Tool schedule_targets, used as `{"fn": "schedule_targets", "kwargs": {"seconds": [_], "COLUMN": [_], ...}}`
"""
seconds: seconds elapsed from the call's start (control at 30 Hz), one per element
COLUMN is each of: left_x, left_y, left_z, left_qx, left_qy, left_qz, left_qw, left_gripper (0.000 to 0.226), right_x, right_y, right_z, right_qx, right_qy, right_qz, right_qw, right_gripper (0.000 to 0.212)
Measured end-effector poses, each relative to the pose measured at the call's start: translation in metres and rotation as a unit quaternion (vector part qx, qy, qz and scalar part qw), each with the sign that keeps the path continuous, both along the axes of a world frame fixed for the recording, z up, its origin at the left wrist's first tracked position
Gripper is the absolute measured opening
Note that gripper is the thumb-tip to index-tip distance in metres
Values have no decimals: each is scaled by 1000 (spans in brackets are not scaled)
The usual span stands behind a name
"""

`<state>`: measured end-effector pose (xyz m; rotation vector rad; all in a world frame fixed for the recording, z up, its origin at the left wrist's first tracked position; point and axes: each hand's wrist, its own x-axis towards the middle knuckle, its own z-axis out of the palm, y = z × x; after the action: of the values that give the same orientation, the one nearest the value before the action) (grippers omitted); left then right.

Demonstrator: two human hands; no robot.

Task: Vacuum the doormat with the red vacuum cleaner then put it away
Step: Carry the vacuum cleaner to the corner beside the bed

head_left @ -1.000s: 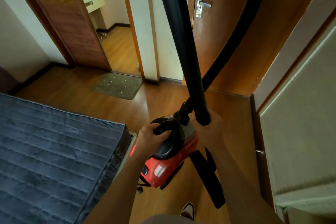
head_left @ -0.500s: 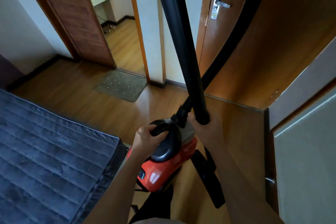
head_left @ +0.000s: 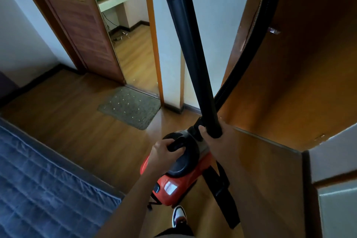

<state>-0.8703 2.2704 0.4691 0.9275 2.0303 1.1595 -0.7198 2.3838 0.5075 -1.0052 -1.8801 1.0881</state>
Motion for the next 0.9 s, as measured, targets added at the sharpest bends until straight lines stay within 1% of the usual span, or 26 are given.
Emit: {"fn": "schedule_targets", "kwargs": {"seconds": [0.1,0.23,0.37,0.53,0.63,0.67,0.77,0.8,0.9], "left_x": [-42,-94,-142,-195,-230,-242,-286,-301,-342], "left_y": [32,55,66,71,75,77,89,94,111], "left_z": [3,4,-4,-6,-7,-6,-6,-5,0], "left_qx": [6,5,7,-9,-12,-17,-19,-19,-25], "left_qy": [31,20,33,45,59,61,62,60,59], "left_qz": [21,54,118,185,225,240,292,306,342], "left_qw": [999,998,993,982,973,969,954,950,938], "left_gripper": [25,19,21,17,17,18,19,19,19], "right_x": [-39,-96,-159,-238,-288,-305,-359,-380,-443], "right_y": [39,72,95,121,135,142,166,175,202], "right_z": [1,3,5,-1,-1,-2,-4,-5,-3], "right_qx": [25,-8,10,15,25,27,12,12,16], "right_qy": [-21,3,23,40,51,50,67,78,78], "right_qz": [9,23,72,143,201,220,264,278,320], "right_qw": [999,1000,997,989,978,974,962,957,944], "right_gripper": [18,12,32,38,41,38,15,12,18]}}
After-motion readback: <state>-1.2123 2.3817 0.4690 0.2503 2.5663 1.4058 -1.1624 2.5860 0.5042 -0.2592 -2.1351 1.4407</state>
